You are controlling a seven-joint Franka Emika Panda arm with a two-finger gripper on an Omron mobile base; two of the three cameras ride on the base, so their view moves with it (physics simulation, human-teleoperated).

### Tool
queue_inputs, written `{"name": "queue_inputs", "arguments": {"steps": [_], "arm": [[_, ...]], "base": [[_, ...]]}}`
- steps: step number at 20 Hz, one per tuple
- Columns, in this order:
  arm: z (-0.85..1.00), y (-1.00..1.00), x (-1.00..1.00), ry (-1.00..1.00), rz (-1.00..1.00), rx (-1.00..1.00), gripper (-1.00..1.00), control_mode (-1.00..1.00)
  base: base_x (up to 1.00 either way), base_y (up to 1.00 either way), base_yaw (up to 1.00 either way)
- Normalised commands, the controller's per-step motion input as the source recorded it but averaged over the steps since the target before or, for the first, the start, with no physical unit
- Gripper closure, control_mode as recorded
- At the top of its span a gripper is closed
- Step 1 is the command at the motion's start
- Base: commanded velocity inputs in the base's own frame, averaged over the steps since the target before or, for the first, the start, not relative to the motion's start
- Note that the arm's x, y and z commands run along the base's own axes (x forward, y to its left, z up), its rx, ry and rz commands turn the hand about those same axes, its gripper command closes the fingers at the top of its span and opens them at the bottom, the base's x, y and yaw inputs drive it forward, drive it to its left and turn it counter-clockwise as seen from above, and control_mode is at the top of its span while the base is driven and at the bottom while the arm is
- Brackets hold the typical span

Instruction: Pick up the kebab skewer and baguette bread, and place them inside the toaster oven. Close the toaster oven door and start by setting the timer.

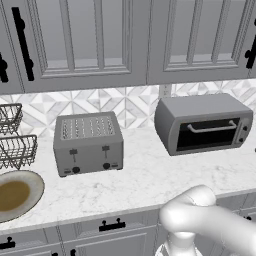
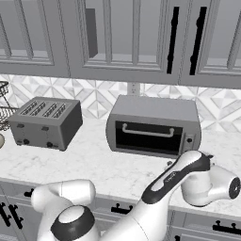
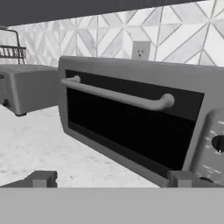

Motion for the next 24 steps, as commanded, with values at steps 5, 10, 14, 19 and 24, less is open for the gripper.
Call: {"name": "queue_inputs", "arguments": {"steps": [5, 10, 14, 19, 24], "arm": [[-0.31, -0.10, 0.44, -0.19, 0.03, -0.03, -1.00, -1.00], [-0.16, -0.31, 0.12, -0.22, -0.09, -0.03, -1.00, -1.00], [-0.32, 0.00, 0.40, -0.11, -0.23, -0.08, -1.00, -1.00], [-0.12, -0.03, 0.51, -0.07, -0.13, -0.02, -1.00, -1.00], [-0.11, -0.01, 0.34, -0.06, -0.07, 0.00, -1.00, -1.00]], "base": [[0.00, 0.00, 0.00], [0.00, 0.00, 0.00], [0.00, 0.00, 0.00], [0.00, 0.00, 0.00], [0.00, 0.00, 0.00]]}}
